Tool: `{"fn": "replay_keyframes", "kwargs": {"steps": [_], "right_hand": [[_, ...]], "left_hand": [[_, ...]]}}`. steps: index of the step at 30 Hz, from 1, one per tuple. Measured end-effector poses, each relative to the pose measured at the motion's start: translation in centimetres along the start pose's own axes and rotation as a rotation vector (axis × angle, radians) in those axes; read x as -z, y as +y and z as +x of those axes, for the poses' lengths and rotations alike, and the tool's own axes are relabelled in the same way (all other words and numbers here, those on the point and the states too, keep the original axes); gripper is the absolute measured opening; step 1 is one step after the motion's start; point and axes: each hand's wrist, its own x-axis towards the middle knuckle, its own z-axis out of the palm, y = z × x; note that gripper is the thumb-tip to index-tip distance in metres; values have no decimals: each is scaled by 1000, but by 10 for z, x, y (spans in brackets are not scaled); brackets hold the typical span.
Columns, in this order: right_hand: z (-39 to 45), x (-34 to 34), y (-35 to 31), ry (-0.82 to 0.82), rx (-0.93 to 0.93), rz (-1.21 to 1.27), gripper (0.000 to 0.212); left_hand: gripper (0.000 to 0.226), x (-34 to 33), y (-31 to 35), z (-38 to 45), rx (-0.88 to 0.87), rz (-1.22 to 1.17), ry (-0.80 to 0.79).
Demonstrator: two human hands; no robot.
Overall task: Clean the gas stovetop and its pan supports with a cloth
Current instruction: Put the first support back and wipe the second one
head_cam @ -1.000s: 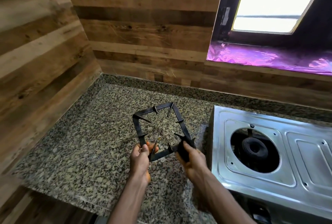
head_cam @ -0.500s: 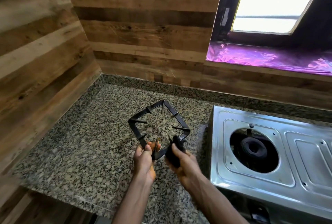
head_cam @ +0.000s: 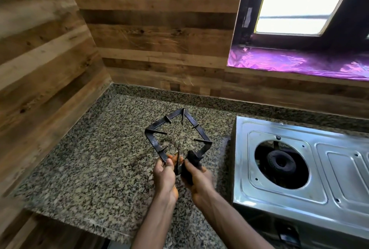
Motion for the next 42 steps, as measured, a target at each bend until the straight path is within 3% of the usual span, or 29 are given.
{"fn": "replay_keyframes", "kwargs": {"steps": [3,8,11,14,18,22,25,29,37,42], "right_hand": [[-11,-4,15,-99,-53,-117,22],[3,4,-8,17,26,19,21],[-5,1,-3,-54,56,-108,21],[-12,0,5,-141,17,-229,23],[-10,12,-15,-62,66,-117,20],[-15,37,-43,33,319,-121,20],[-21,57,-69,68,590,-254,38],[-32,90,-113,108,830,-449,43],[-64,165,-147,305,1000,-886,39],[-85,209,-152,501,1013,-990,46]], "left_hand": [[31,4,-1,8,-13,29,28],[38,5,5,12,3,51,0],[40,3,5,10,25,54,-15],[33,6,9,8,-19,85,-15],[19,8,15,13,-27,39,-48],[17,8,22,20,7,-51,-84],[16,-3,26,15,27,-94,-168],[17,-30,23,2,67,-73,-290],[15,-107,0,-47,115,66,-568],[16,-145,-21,-72,191,81,-669]]}}
